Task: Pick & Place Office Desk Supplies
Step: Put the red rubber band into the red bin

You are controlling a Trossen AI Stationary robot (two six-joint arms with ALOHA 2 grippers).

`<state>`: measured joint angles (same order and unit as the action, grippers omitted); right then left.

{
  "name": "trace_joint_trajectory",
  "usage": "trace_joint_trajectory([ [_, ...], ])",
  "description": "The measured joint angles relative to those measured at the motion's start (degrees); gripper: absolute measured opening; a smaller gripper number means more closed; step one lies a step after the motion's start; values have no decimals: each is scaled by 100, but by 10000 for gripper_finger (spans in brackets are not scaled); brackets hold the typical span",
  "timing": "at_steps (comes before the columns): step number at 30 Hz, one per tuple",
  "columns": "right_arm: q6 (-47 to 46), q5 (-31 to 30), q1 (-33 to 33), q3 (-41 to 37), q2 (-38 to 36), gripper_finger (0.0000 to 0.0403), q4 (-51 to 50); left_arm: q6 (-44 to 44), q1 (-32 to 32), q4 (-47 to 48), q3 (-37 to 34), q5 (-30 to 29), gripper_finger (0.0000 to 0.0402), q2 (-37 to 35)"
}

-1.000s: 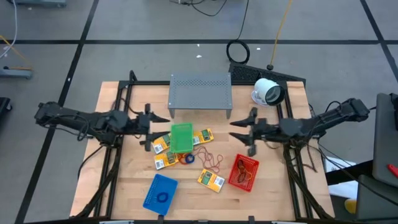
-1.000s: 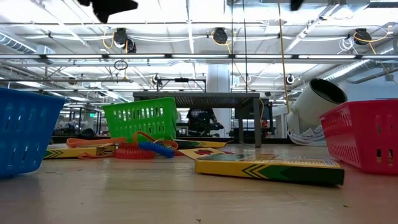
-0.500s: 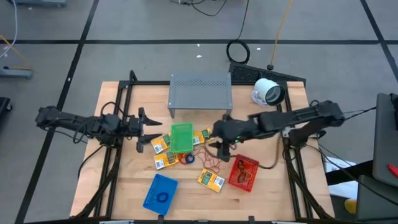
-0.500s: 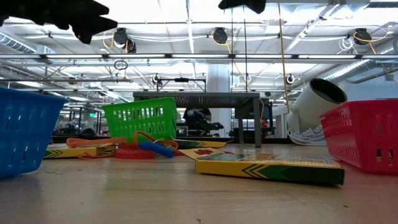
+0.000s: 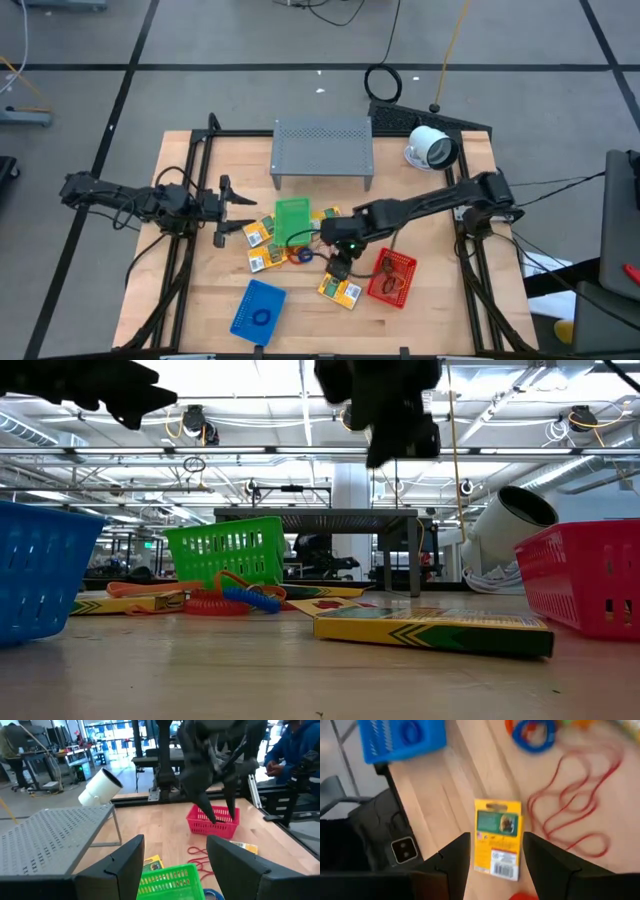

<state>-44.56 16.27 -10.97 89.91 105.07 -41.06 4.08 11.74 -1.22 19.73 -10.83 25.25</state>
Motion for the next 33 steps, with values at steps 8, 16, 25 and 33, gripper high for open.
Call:
trace_joint_trajectory([
  [8, -163, 333, 168, -2, 485, 171, -421, 11, -8, 269, 0, -20, 225, -144],
  [16, 380, 173, 283, 2, 514, 171, -408, -7, -8, 282, 0, -30, 225, -139],
  [25, 2027, -151, 169, 2, 516, 171, -486, -280, -8, 282, 0, -288, 225, -139],
  [33, 3306, -706, -196, 0, 516, 171, -533, -489, -8, 278, 0, -541, 225, -139],
])
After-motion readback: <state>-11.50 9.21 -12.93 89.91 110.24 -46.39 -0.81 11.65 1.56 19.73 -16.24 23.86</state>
